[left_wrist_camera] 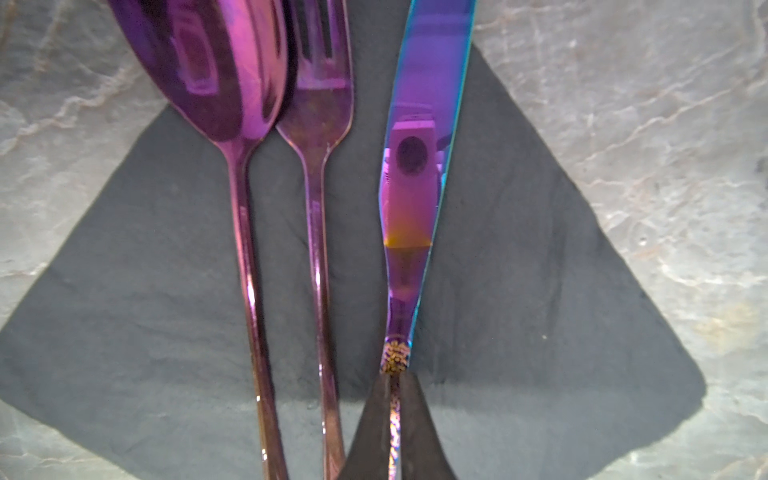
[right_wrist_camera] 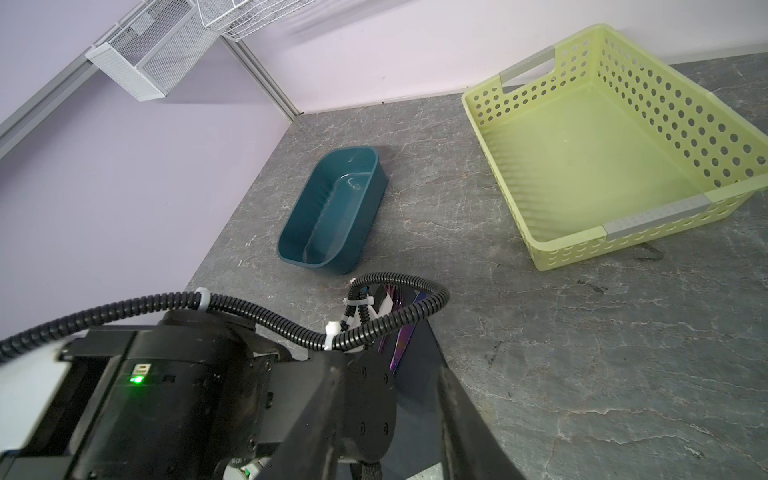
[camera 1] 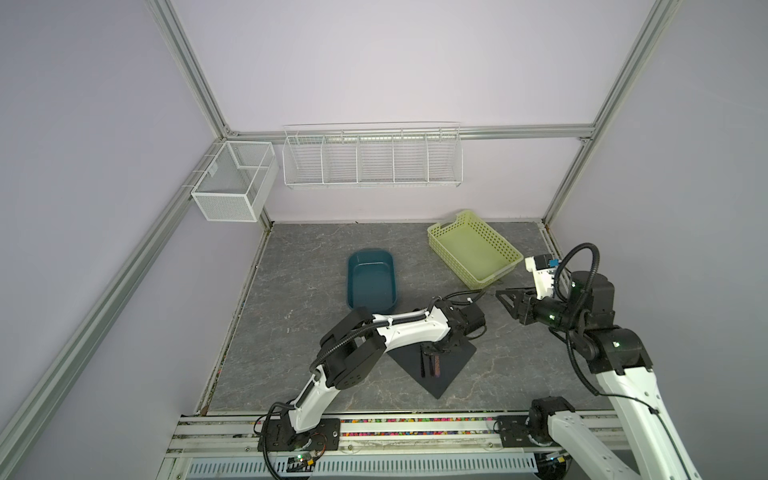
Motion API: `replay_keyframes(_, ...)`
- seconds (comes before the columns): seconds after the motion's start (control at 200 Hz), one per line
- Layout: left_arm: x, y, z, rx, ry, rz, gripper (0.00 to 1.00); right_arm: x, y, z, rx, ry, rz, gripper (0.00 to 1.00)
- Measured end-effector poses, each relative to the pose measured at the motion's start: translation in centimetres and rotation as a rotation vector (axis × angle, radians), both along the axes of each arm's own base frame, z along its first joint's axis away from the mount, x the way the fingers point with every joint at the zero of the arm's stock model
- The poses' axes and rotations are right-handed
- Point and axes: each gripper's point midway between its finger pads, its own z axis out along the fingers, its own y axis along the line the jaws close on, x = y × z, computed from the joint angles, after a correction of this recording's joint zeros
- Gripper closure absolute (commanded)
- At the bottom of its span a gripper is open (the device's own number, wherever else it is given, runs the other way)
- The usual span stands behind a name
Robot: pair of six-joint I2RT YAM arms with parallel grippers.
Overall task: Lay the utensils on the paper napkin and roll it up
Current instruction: 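Tilt the knife down flat onto the napkin with the left gripper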
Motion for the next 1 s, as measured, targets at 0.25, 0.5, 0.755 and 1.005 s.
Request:
replay_keyframes(0.25, -0.02, 0.18, -0.01, 0.006, 0.000, 0.011, 0.86, -0.02, -0.05, -0.01, -0.003, -0.001, -0.003, 0.59)
replay_keyframes(0.5, -0.05, 0.24, -0.03, 0.009, 0.002, 0.010, 0.84, -0.10, 0.03, -0.03, -0.007, -0.003, 0.002, 0.59)
replay_keyframes(0.755, -0.06, 0.26, -0.03, 0.010, 0.002, 0.010, 0.82, -0.14, 0.02, -0.11, -0.013, -0.002, 0.002, 0.59)
replay_keyframes(1.005, 0.04, 0.37, 0.07, 0.016, -0.003, 0.011, 0.82, -0.18, 0.08, -0.11, -0.017, -0.005, 0.005, 0.59)
